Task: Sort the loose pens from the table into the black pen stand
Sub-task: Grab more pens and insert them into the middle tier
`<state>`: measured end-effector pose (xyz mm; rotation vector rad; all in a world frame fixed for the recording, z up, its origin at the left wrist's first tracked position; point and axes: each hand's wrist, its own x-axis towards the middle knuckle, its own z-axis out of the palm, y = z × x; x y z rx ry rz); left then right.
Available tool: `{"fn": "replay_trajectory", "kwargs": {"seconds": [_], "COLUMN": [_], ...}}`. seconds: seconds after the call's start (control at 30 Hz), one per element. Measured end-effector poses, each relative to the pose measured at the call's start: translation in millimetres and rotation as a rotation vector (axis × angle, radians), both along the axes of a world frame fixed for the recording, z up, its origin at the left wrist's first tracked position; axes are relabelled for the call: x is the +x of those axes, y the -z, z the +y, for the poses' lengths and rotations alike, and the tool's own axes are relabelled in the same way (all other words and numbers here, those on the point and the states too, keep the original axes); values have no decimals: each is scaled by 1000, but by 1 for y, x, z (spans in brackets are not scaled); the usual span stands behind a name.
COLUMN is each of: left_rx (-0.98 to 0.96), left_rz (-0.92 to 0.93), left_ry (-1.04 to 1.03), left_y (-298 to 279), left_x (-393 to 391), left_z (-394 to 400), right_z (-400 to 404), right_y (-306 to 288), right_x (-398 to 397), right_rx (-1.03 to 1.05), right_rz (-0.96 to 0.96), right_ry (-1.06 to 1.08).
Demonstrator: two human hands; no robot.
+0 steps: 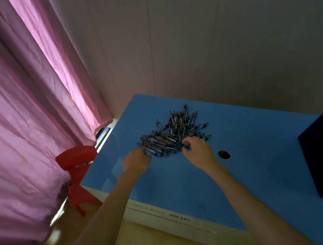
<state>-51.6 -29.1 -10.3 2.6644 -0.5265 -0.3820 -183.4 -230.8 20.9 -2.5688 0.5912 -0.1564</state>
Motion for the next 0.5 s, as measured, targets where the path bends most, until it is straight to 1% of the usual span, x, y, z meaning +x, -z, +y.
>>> {"fn": "replay_trajectory", "kwargs": {"seconds": [0.07,0.13,0.2,0.3,0.5], "left_rx": [28,50,43,62,149], "left_rz": [-4,-6,-19,-96,-222], "left_ry": [-23,0,74,208,351], "left_y": [6,13,24,38,58], "left_x": [8,15,25,46,81], "left_z": [-5,-7,-6,-4,-4], "right_z": [-3,-5,-6,-10,-14], "right_y": [8,14,20,24,28], "right_x": [6,9,9,13,21], "right_rx": [12,33,42,53,93], "right_rz": [1,9,26,35,49], "right_ry": [10,21,24,43,128]}}
